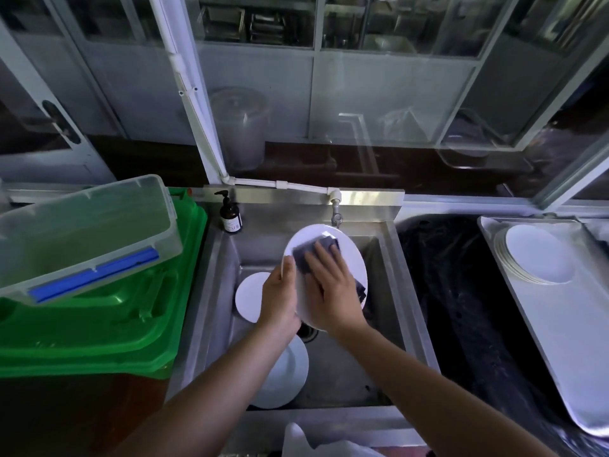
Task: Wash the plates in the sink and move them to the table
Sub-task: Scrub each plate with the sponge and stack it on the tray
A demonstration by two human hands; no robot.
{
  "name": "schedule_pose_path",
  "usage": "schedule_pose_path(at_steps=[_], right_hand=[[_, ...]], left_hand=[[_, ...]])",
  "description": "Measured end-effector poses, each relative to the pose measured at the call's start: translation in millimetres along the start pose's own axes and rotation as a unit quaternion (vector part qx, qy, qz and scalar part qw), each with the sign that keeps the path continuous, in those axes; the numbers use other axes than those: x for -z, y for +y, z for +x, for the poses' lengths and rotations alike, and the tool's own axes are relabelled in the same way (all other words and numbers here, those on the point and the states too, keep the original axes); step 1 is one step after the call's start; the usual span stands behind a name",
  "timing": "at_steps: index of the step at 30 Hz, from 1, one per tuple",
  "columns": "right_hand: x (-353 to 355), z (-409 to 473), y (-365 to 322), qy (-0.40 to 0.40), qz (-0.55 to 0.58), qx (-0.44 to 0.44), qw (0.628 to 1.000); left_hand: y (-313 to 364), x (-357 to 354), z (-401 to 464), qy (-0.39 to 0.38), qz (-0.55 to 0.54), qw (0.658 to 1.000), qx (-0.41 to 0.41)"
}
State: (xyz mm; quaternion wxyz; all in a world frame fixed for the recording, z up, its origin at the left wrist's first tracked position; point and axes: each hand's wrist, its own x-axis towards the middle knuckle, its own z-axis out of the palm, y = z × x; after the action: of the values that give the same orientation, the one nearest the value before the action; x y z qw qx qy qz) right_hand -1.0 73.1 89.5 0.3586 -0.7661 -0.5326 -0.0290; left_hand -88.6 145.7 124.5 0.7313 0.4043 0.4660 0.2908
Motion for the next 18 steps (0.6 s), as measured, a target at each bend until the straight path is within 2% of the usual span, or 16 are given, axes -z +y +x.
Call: schedule_pose_path(at_steps=[4, 7, 9, 13, 18], right_hand=[[7, -40, 3, -0.118, -0.047, 0.068, 0.99], [21, -56, 22, -0.225, -0.13, 0.101, 0.96], [23, -62, 34, -0.227, -0.157, 0.122, 0.953], [23, -73, 43, -0.162, -0.197, 0.122, 0.959], [32, -90, 47, -0.198, -0.235, 0.089, 0.947]], left_hand=[[7, 17, 15, 0.016, -0.1, 0.99, 0.096], [7, 27, 16, -0.006, -0.116, 0.979, 0.167], [-1, 32, 16, -0.002, -0.138, 0.972, 0.192], [-15, 40, 13, -0.011, -0.145, 0.958, 0.246], [-35, 53, 14, -0.063, -0.088, 0.946, 0.307]])
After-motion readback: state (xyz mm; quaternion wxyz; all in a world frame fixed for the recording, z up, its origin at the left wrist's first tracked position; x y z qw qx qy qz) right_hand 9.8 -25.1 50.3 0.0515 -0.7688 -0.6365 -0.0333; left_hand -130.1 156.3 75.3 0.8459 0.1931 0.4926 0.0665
